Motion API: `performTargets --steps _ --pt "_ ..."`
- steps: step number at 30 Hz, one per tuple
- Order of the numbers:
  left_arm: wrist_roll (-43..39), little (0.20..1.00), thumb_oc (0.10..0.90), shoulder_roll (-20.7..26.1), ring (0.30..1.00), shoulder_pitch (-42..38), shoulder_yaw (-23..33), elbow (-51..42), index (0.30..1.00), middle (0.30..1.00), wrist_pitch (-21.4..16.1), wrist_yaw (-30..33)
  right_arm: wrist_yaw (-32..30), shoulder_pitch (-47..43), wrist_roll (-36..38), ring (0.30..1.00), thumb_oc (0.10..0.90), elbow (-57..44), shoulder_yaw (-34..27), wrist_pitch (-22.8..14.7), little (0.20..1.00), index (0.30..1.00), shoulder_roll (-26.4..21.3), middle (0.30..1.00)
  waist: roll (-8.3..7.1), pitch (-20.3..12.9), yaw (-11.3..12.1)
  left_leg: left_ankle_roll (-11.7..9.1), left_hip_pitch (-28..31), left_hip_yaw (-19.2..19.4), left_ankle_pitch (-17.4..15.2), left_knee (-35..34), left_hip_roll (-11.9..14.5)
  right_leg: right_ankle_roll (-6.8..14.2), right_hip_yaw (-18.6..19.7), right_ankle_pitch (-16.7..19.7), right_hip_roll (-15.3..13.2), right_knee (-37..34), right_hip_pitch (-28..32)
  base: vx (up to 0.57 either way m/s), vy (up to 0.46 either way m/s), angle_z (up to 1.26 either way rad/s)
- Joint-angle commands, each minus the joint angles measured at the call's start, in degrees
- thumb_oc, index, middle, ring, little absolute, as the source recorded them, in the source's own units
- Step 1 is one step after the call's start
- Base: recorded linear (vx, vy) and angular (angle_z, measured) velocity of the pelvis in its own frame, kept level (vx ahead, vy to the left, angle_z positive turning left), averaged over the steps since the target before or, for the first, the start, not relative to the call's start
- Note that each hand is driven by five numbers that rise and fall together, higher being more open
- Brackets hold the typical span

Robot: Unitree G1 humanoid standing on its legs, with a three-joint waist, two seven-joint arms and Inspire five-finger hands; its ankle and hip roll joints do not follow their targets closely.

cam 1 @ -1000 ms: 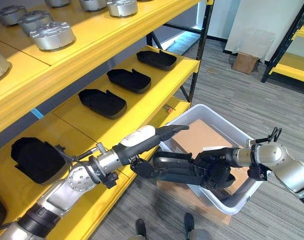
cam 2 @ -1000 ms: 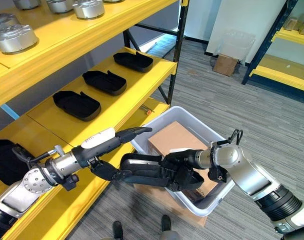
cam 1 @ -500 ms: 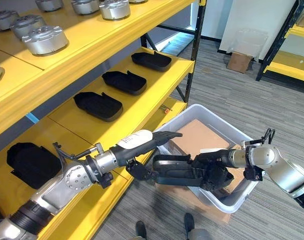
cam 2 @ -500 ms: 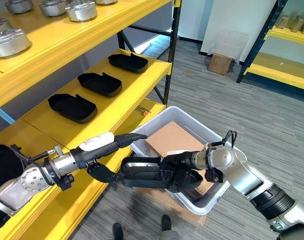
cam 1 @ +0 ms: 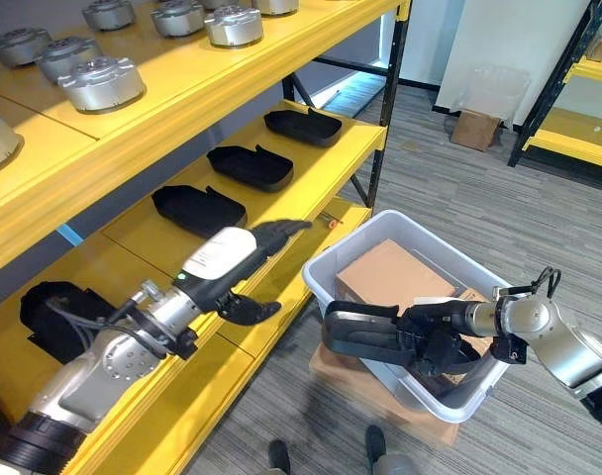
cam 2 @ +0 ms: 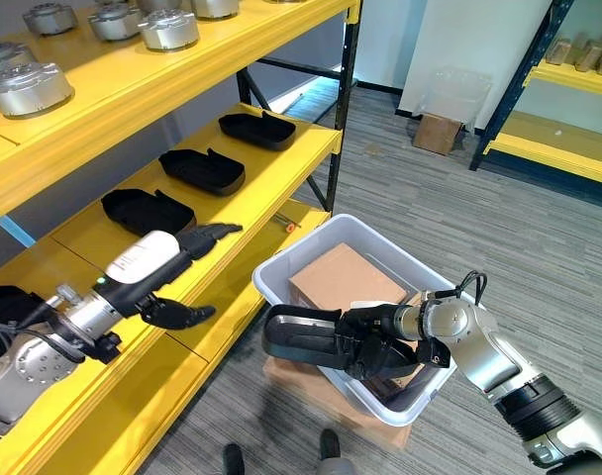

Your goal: Move parts from the plastic box to the shelf.

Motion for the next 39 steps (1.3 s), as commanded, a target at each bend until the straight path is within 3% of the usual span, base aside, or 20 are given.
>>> performTargets --steps 1,6,11,16,28,34,39 --pt "1.7 1.000 0.900 2.7 1.000 -2.3 4.2 0.1 1.000 1.000 -5.7 9.6 0.3 -4.7 1.7 0.300 0.400 -0.7 -3.3 -2.3 0.300 0.300 0.6 0.300 -2.11 -5.9 0.5 1.0 4.3 2.0 -9.6 -0.2 -0.3 2.7 0.5 -4.3 -1.4 -0.1 -0.3 0.00 0.000 0.00" --pt "3.3 1.000 0.900 2.5 1.000 -2.8 6.8 2.2 1.000 1.000 -6.8 12.6 1.5 -4.5 2.4 0.300 0.400 1.0 -3.9 -4.6 0.300 0.300 1.0 0.300 -2.26 -6.2 0.2 0.9 4.4 2.5 -9.7 -0.2 -0.2 2.7 0.5 -4.4 -1.4 -0.1 -0.2 0.00 0.000 0.00" --pt "2.5 1.000 0.900 3.2 1.000 -4.6 4.7 3.3 1.000 1.000 -11.1 5.9 2.9 -5.6 2.7 0.300 0.400 -1.0 -3.3 -4.8 0.300 0.300 1.0 0.300 -2.16 -6.4 -0.4 1.0 4.5 3.0 -10.0 -0.2 -0.2 2.8 1.0 -4.4 -1.3 -0.1 -0.4 0.00 0.000 0.00" --pt "2.3 1.000 0.900 2.5 1.000 -5.7 1.2 3.3 1.000 1.000 -12.6 2.3 2.1 -6.8 2.6 0.300 0.400 -1.5 -1.9 -5.7 0.300 0.300 1.4 0.300 -1.98 -6.4 -0.5 1.1 4.6 3.3 -10.1 -0.2 -0.3 2.7 1.2 -4.5 -1.2 -0.1 -0.5 0.00 0.000 0.00" --pt "2.2 1.000 0.900 1.1 1.000 -7.9 -7.4 2.6 1.000 1.000 -10.8 -4.7 0.4 -12.0 1.9 0.300 0.400 -0.4 2.1 -7.7 0.300 0.300 3.5 0.300 -1.44 -6.6 -0.1 1.3 4.9 3.7 -10.4 -0.2 -0.3 2.7 1.2 -4.5 -1.1 -0.1 -0.4 0.00 0.003 -0.03" --pt "5.4 1.000 0.900 2.6 1.000 -7.5 -8.7 3.3 1.000 1.000 -7.7 -3.8 0.2 -12.6 1.8 0.300 0.400 0.9 2.9 -7.3 0.300 0.300 4.1 0.300 -1.12 -6.6 0.0 1.3 5.0 3.9 -10.2 -0.2 -0.2 2.7 1.1 -4.6 -1.1 -0.1 -0.4 0.00 0.000 0.00" --pt "5.9 1.000 0.900 4.1 1.000 -7.3 -10.3 4.6 1.000 1.000 -8.5 -2.2 2.1 -13.0 3.2 0.300 0.400 1.1 4.2 -6.8 0.300 0.300 4.3 0.300 -0.85 -6.6 -0.2 1.3 5.0 4.2 -10.2 -0.2 -0.1 2.8 1.0 -4.6 -1.1 -0.1 -0.5 0.00 0.000 0.00"
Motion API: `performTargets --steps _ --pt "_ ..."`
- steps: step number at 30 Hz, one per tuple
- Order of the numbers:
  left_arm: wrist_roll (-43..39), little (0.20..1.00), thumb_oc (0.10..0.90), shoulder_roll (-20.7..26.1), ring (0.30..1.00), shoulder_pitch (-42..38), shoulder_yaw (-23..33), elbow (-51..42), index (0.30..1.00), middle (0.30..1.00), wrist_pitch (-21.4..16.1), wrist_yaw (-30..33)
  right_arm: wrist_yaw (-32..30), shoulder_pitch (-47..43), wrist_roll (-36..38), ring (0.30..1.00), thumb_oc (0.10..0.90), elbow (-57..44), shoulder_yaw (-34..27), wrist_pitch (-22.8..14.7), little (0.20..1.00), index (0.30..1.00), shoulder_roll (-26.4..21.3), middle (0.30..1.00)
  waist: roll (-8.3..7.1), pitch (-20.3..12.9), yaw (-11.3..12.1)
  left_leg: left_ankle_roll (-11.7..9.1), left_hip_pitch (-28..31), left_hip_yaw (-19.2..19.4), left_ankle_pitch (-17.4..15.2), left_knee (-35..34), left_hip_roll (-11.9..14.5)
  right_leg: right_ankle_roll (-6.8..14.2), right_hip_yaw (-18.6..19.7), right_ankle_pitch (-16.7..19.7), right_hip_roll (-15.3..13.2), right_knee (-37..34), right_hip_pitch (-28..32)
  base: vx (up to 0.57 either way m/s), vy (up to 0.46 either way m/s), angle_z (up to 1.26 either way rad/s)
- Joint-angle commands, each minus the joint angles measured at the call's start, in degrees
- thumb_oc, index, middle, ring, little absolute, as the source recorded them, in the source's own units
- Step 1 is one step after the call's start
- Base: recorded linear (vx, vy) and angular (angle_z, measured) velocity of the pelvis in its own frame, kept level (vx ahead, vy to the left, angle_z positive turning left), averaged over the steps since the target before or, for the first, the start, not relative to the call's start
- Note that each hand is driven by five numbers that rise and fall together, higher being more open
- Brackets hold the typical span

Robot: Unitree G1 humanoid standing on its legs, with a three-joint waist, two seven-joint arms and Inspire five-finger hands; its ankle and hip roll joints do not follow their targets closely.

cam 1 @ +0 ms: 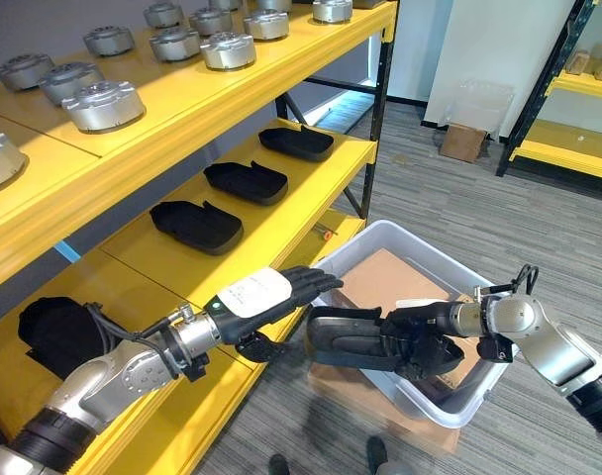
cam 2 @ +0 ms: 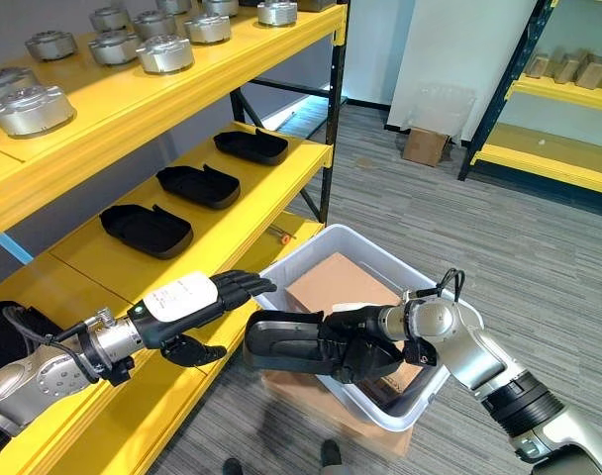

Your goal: Move parts from the plastic box to the shelf.

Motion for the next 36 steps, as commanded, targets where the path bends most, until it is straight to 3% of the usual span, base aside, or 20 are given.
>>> performTargets --steps 1,20,36 --pt "-2.6 1.000 0.900 2.3 1.000 -5.3 0.0 0.0 1.000 1.000 -2.1 4.7 0.0 -9.8 2.4 0.300 0.400 1.2 1.3 -3.4 0.300 0.300 1.9 0.300 -1.00 -3.5 0.2 1.1 4.9 2.6 -10.2 -0.2 -0.2 2.8 -0.2 -4.6 -1.1 -0.1 0.1 0.00 0.000 0.00" --pt "3.6 1.000 0.900 -4.9 1.000 -10.3 -14.8 7.6 1.000 1.000 0.7 10.5 -3.1 -12.7 1.5 0.300 0.400 4.9 7.1 -7.0 0.300 0.300 7.2 0.300 -1.01 -3.8 -1.4 1.1 5.1 4.4 -10.3 -0.2 0.1 3.0 0.5 -4.5 -0.9 -0.1 -0.5 0.00 0.000 -0.01" --pt "4.4 1.000 0.900 -10.6 1.000 -12.0 -19.1 10.3 1.000 1.000 2.3 11.8 -4.9 -14.5 1.7 0.300 0.400 6.7 9.4 -8.9 0.300 0.300 10.3 0.300 -1.16 -4.1 -1.4 1.2 5.2 4.5 -10.6 -0.2 0.0 3.0 0.3 -4.6 -0.8 -0.1 -0.2 0.00 0.002 -0.01"
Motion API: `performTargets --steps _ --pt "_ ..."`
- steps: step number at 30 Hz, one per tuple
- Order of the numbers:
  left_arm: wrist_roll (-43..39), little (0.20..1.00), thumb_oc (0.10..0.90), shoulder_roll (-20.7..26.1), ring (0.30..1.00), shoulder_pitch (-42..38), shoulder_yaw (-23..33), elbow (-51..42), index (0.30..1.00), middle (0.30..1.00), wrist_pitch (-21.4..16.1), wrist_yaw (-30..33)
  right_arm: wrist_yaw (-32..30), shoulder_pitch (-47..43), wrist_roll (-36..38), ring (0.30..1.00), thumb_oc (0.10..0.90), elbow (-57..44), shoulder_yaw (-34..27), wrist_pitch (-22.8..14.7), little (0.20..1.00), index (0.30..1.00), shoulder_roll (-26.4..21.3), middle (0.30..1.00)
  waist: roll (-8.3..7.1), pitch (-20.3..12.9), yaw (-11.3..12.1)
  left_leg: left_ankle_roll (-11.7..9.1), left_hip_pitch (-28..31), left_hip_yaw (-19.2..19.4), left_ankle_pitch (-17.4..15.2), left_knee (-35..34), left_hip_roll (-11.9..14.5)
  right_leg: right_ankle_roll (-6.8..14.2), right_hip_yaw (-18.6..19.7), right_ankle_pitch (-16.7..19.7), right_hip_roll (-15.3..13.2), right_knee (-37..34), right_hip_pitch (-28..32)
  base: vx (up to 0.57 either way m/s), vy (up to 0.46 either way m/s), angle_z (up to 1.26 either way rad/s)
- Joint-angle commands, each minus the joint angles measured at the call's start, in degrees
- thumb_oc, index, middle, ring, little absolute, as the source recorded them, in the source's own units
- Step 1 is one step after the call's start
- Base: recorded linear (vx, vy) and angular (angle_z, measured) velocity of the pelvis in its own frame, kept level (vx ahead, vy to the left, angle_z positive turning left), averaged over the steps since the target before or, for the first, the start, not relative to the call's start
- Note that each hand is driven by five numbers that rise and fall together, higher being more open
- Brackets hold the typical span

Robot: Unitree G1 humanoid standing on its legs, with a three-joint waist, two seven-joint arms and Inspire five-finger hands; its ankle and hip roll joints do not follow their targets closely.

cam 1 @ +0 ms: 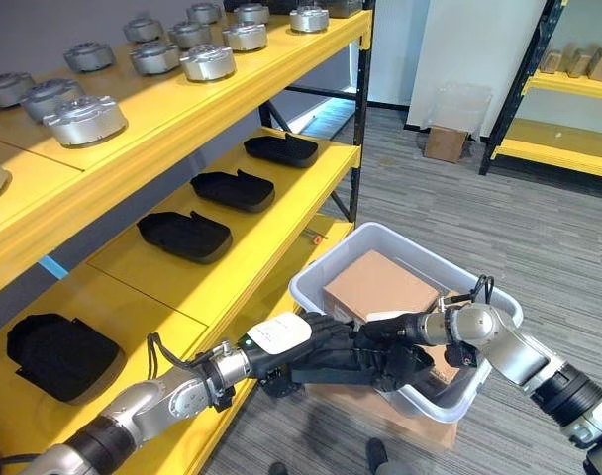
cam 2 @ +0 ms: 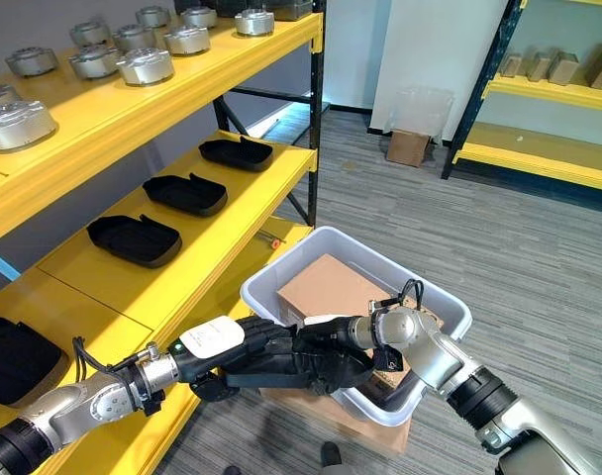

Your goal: Move parts from the plastic box to the shelf.

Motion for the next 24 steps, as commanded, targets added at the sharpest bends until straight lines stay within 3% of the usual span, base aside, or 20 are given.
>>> performTargets --steps 1,10,23,24 --pt "-2.5 1.000 0.900 -1.5 1.000 -8.7 -1.5 0.5 1.000 1.000 -1.6 4.9 -1.8 -10.8 2.4 0.300 0.400 0.3 0.7 -5.6 0.300 0.300 2.7 0.300 -1.31 -2.9 0.4 1.1 4.9 3.2 -10.5 -0.1 0.0 3.0 -0.4 -4.8 -0.8 -0.1 0.1 0.00 0.000 0.00" --pt "-1.0 1.000 0.900 -5.7 1.000 -10.1 -4.4 1.7 1.000 1.000 -1.1 6.4 -2.6 -12.4 4.9 0.300 0.400 0.4 3.4 -5.7 0.300 0.300 5.3 0.300 -1.55 -3.1 0.3 1.1 5.0 3.5 -10.5 -0.1 0.1 2.8 -0.3 -4.7 -0.6 -0.1 0.2 0.00 0.000 0.00" --pt "-0.1 1.000 0.900 -7.5 1.000 -11.8 -6.1 1.8 1.000 1.000 0.3 8.3 -4.5 -13.9 8.1 0.300 0.400 -1.1 4.4 -5.8 0.300 0.300 6.9 0.300 -1.48 -3.1 0.2 1.1 5.2 3.4 -10.6 -0.1 -0.1 2.8 -0.3 -4.9 -0.7 -0.1 0.3 0.00 0.000 0.00" --pt "0.4 1.000 0.900 -7.4 1.000 -12.0 -6.2 1.7 1.000 1.000 0.2 8.4 -4.8 -14.0 8.1 0.300 0.400 -1.4 4.6 -4.6 0.300 0.300 7.2 0.300 -1.43 -3.1 0.3 1.2 5.2 3.2 -10.7 -0.1 -0.2 2.8 -0.3 -4.9 -0.8 0.0 0.4 0.00 0.000 0.00"
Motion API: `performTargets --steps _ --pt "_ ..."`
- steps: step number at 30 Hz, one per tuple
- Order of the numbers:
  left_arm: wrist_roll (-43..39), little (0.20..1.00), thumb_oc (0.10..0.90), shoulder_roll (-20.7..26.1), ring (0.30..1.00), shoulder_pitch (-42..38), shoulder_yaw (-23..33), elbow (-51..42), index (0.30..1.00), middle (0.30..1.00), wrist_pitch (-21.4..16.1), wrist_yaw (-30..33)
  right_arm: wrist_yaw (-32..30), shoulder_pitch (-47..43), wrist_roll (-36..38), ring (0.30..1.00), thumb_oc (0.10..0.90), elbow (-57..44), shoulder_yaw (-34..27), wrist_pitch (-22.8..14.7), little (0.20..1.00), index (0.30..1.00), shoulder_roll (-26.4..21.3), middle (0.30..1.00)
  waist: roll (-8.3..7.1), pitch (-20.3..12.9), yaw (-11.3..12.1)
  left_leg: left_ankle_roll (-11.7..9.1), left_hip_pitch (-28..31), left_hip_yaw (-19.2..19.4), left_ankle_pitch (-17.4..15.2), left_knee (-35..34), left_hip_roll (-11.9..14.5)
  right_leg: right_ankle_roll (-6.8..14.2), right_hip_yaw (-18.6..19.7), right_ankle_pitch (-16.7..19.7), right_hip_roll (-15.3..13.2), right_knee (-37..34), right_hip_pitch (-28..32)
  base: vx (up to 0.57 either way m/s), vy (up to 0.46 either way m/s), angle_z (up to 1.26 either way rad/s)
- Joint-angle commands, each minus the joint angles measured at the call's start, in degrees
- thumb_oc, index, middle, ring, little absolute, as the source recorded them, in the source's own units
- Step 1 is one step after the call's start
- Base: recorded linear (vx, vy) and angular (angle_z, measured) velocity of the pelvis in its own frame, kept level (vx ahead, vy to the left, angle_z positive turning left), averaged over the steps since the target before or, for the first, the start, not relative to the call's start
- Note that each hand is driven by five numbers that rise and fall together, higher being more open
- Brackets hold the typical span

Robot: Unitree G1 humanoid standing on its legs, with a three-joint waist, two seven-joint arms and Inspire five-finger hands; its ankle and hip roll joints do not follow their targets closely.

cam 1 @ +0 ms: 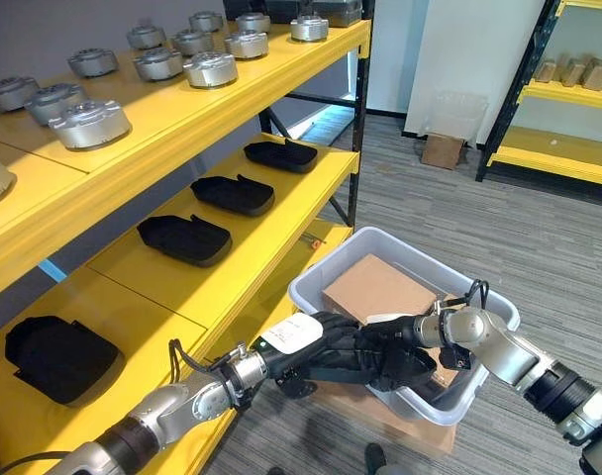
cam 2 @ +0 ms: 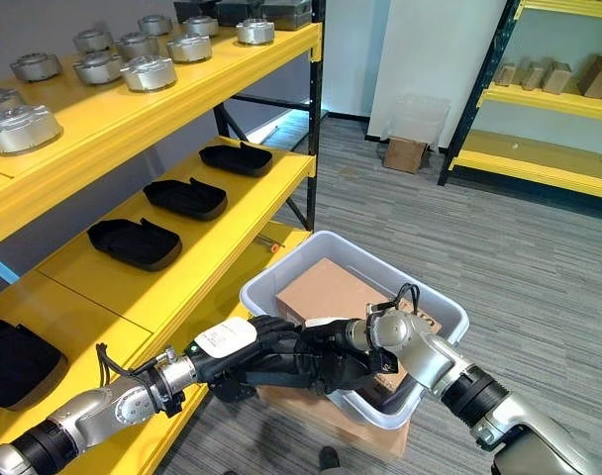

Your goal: Move parts from the plastic box to the shelf.

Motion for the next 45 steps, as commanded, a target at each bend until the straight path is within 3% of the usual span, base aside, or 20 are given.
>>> performTargets --steps 1,9,15,23,35,45 --pt "0.0 1.000 0.900 -3.6 1.000 -10.4 -2.3 -0.6 1.000 1.000 -3.4 4.2 -1.4 -12.5 7.8 0.300 0.400 -3.9 0.4 -5.1 0.300 0.300 6.7 0.300 -1.11 -2.3 0.3 1.2 5.1 3.1 -10.7 -0.1 -0.2 2.8 -0.3 -4.8 -0.7 0.0 0.4 0.00 0.000 0.00" --pt "1.9 1.000 0.900 -1.0 1.000 -9.6 -1.4 -1.4 1.000 1.000 -3.6 5.6 -1.8 -11.7 7.9 0.300 0.400 -3.1 0.0 -3.9 0.300 0.300 6.4 0.300 -0.74 -2.1 0.6 1.2 5.2 2.7 -10.7 -0.1 -0.4 2.9 -0.5 -4.8 -0.9 -0.1 0.5 0.00 0.000 0.00" --pt "3.2 1.000 0.900 2.7 1.000 -7.6 2.0 -2.4 1.000 1.000 -7.8 10.5 -0.5 -10.6 7.6 0.300 0.400 -2.9 -1.2 -4.4 0.300 0.300 5.2 0.300 -0.46 -2.0 1.0 1.2 5.2 2.5 -10.6 -0.1 -0.5 2.8 -0.8 -4.9 -1.1 -0.1 0.6 0.00 0.000 0.00" --pt "4.3 1.000 0.900 6.8 1.000 -6.9 4.4 -2.9 1.000 1.000 -9.9 12.7 2.3 -9.5 9.4 0.300 0.400 -4.1 -0.3 -5.7 0.300 0.300 4.4 0.300 -0.41 -2.1 1.4 1.3 5.3 2.5 -10.6 -0.1 -0.6 2.9 -0.9 -4.9 -1.2 -0.1 0.9 0.00 0.000 0.00" --pt "5.3 1.000 0.900 6.3 1.000 -9.3 3.1 -0.7 1.000 1.000 -10.4 13.3 1.4 -11.5 11.2 0.300 0.400 -6.6 3.5 -2.1 0.300 0.300 5.3 0.300 -0.74 -2.3 1.8 1.4 5.3 2.1 -10.5 -0.1 -0.7 2.7 -0.9 -4.9 -1.1 0.1 1.0 0.00 0.000 0.00" --pt "2.7 1.000 0.900 6.9 1.000 -9.2 3.5 -1.2 1.000 1.000 -12.0 10.4 2.4 -10.6 12.0 0.300 0.400 -6.9 2.6 -3.0 0.300 0.300 4.5 0.300 -0.91 -2.4 1.6 1.5 5.4 2.3 -10.7 -0.1 -1.0 2.8 -0.6 -4.8 -1.1 0.1 1.0 0.00 0.000 0.00"
